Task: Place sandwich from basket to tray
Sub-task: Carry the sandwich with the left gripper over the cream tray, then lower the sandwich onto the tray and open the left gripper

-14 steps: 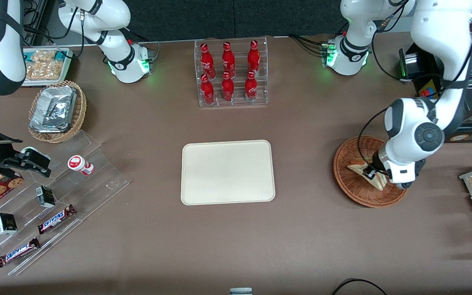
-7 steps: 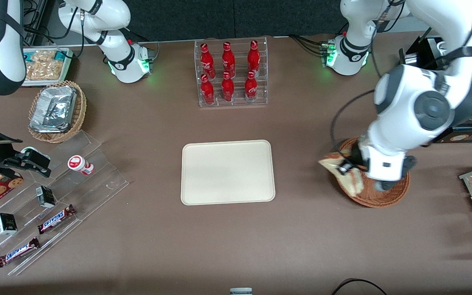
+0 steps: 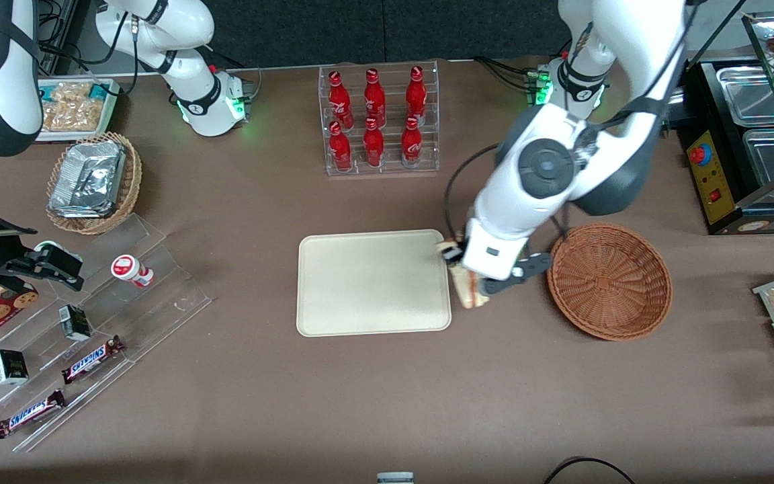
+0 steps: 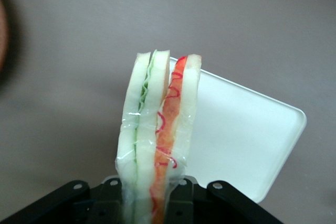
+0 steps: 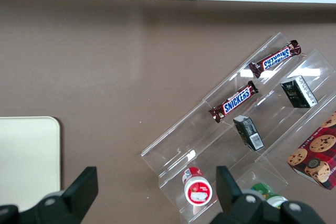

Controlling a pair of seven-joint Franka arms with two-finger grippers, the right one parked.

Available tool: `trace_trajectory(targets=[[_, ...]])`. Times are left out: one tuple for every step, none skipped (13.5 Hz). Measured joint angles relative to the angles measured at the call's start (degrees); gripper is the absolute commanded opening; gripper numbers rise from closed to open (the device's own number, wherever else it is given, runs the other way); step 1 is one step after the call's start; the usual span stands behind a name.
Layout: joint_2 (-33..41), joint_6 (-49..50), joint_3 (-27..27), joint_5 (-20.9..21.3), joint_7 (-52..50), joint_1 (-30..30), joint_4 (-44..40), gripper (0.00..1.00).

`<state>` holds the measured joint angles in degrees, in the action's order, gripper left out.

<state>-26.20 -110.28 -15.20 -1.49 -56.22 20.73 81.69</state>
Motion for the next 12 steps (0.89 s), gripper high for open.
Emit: trace_trajectory(targets=[[-1.66, -0.84, 0.00, 1.48, 0.00, 1.52, -1.41, 0.00], [-3.58, -1.57, 0.01, 3.05, 0.00, 3.08, -2.99, 0.00], [-5.61, -2.31, 0.03, 3.95, 0.00, 4.56, -4.69, 0.00], [-7.62, -3.08, 0.03, 4.43, 0.00, 5.89, -6.34, 0.00], [-9.48, -3.86, 0.06, 4.95, 0.40, 6.93, -7.69, 0.00], [-11.29, -4.50, 0.08, 5.88, 1.56, 7.87, -8.80, 0.00], [-12.98, -5.03, 0.11, 6.85, 2.54, 8.80, -9.62, 0.00], [-14.58, -5.73, 0.12, 7.34, 3.17, 9.70, -10.24, 0.00], [-16.06, -6.54, 0.16, 7.79, 3.71, 10.56, -10.59, 0.00], [-17.41, -7.35, 0.18, 8.81, 3.86, 11.32, -10.76, 0.00], [-18.50, -7.92, 0.20, 9.89, 3.93, 11.77, -10.85, 0.00], [-19.47, -8.39, 0.20, 10.61, 4.27, 12.09, -10.96, 0.00]])
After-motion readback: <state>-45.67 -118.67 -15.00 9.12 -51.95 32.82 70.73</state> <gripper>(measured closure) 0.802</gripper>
